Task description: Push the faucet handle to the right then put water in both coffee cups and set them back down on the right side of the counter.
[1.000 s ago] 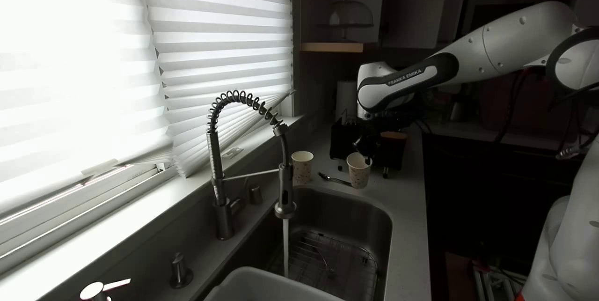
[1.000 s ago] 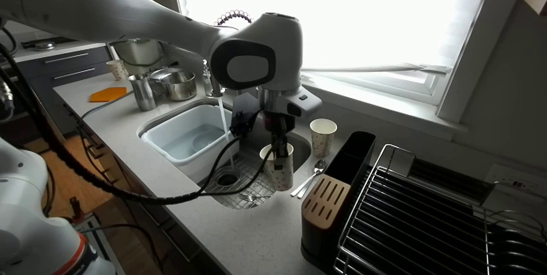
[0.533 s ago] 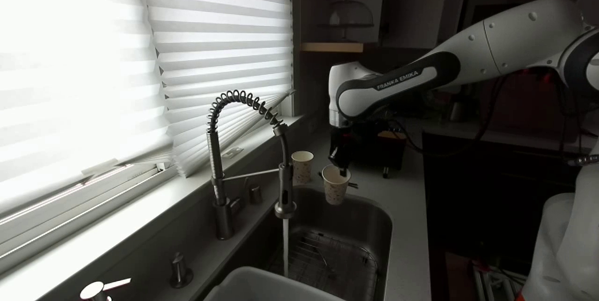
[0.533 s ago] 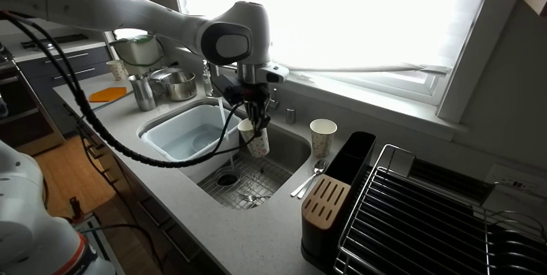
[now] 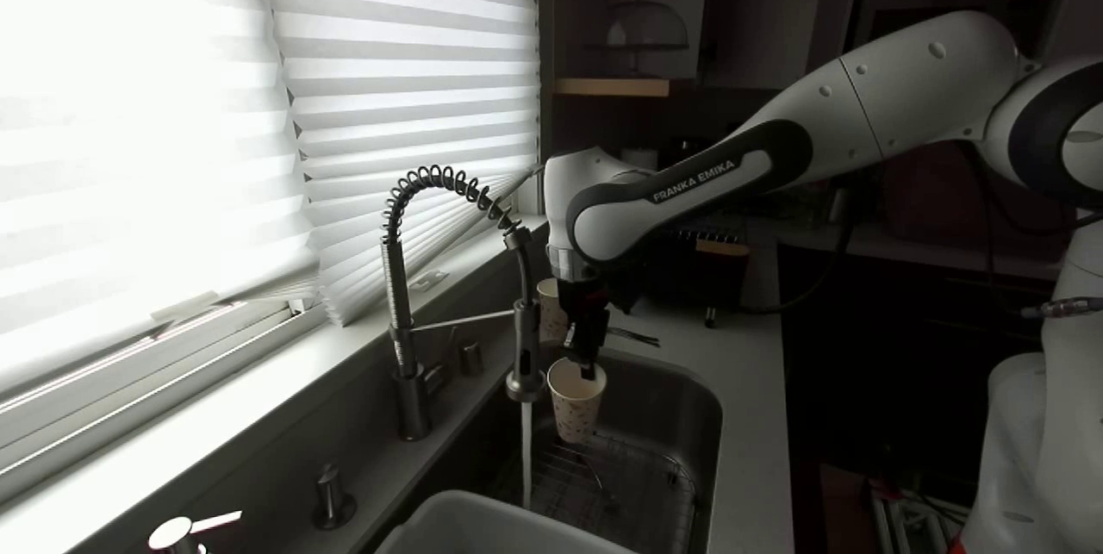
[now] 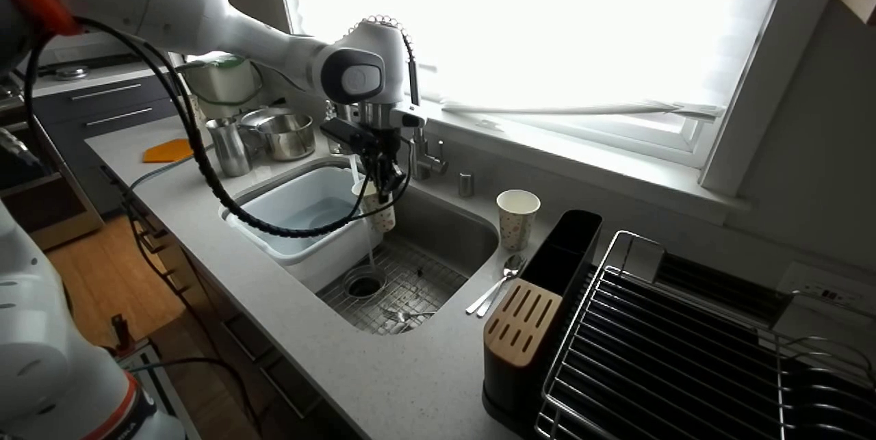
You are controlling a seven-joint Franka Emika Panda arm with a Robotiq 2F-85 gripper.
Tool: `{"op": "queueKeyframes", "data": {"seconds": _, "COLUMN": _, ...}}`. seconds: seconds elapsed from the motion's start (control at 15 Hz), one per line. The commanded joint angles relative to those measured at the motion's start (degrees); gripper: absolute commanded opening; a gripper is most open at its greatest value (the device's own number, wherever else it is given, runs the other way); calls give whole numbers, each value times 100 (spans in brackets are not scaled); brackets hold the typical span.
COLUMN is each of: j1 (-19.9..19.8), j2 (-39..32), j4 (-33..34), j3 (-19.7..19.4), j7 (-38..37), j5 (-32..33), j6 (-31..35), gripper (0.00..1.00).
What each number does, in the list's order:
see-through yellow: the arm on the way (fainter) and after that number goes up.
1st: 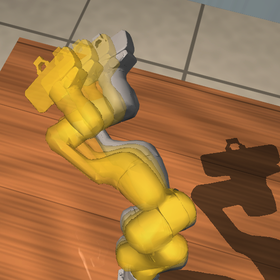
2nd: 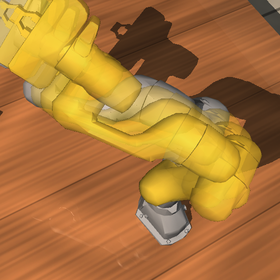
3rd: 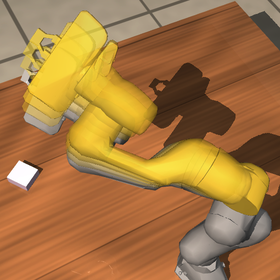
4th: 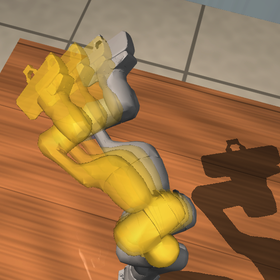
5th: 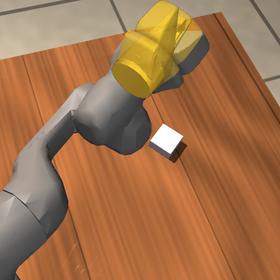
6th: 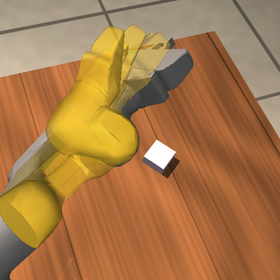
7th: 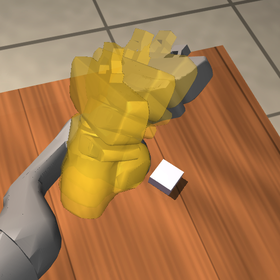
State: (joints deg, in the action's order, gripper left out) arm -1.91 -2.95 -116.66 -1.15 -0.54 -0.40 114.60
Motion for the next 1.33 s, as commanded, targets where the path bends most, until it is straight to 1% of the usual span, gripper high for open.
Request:
{"op": "queueKeyframes", "data": {"seconds": 0.0, "j1": 24, "j2": -33, "j4": 29, "j3": -5, "j7": 7, "j5": -9, "j6": -11, "gripper": 4}}
{"op": "queueKeyframes", "data": {"seconds": 0.07, "j1": 20, "j2": -45, "j4": 45, "j3": -10, "j7": 27, "j5": -13, "j6": -11, "gripper": 4}}
{"op": "queueKeyframes", "data": {"seconds": 0.13, "j1": 11, "j2": -46, "j4": 57, "j3": -17, "j7": 54, "j5": -17, "j6": -11, "gripper": 1}}
{"op": "queueKeyframes", "data": {"seconds": 0.2, "j1": -15, "j2": -20, "j4": 51, "j3": -22, "j7": 250, "j5": -192, "j6": -56, "gripper": 1}}
{"op": "queueKeyframes", "data": {"seconds": 0.4, "j1": 46, "j2": -23, "j4": -20, "j3": 69, "j7": 593, "j5": -611, "j6": 227, "gripper": 1}}
{"op": "queueKeyframes", "data": {"seconds": 0.73, "j1": 97, "j2": -21, "j4": -47, "j3": 171, "j7": 1114, "j5": -1222, "j6": 473, "gripper": 1}}
{"op": "queueKeyframes", "data": {"seconds": 1.07, "j1": 116, "j2": -59, "j4": -62, "j3": 206, "j7": 1305, "j5": -1541, "j6": 654, "gripper": 1}}
{"op": "queueKeyframes", "data": {"seconds": 1.27, "j1": 113, "j2": -69, "j4": -71, "j3": 215, "j7": 1392, "j5": -1596, "j6": 670, "gripper": 1}}
